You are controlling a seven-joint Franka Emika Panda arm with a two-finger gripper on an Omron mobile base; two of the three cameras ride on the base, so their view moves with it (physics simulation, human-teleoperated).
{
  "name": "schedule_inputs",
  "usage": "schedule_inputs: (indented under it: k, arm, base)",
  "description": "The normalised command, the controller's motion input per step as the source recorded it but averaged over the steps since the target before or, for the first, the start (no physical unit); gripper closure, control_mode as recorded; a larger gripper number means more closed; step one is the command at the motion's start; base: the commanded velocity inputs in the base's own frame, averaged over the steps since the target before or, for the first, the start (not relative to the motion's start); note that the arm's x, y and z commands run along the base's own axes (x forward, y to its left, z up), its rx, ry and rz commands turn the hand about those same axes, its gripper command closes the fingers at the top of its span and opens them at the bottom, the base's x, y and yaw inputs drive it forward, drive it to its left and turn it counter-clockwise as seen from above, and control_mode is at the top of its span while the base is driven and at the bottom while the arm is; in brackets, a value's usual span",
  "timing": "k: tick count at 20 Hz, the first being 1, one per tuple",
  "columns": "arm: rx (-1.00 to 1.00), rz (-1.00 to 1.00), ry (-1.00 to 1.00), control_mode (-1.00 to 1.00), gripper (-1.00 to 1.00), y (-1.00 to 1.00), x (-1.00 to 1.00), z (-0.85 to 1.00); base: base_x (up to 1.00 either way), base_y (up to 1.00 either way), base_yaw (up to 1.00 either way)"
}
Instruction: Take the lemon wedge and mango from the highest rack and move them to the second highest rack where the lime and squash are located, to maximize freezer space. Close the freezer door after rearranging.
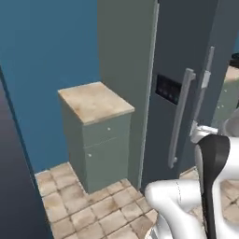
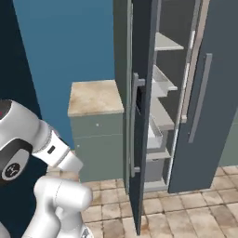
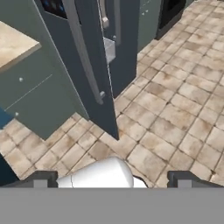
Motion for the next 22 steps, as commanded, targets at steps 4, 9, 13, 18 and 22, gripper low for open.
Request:
schedule_inputs:
  k: [4,9,13,18,22]
  arm:
    - [0.0,0.0,0.0,1.0,-1.0,0.0,0.0,0.0]
    - [0.0,0.0,0.0,1.0,-1.0,0.0,0.0,0.0]
    - [0.0,0.0,0.0,1.0,-1.0,0.0,0.0,0.0]
    - [0.0,0.0,0.0,1.0,-1.0,0.0,0.0,0.0]
    - [0.0,0.0,0.0,1.0,-1.0,0.0,0.0,0.0]
  base:
    - [0.5,0.66,-0.56]
    - [0.37,0.74,-0.51]
    - [0.34,0.68,-0.51]
    - [0.48,0.64,-0.5]
    - [0.54,0.62,-0.43]
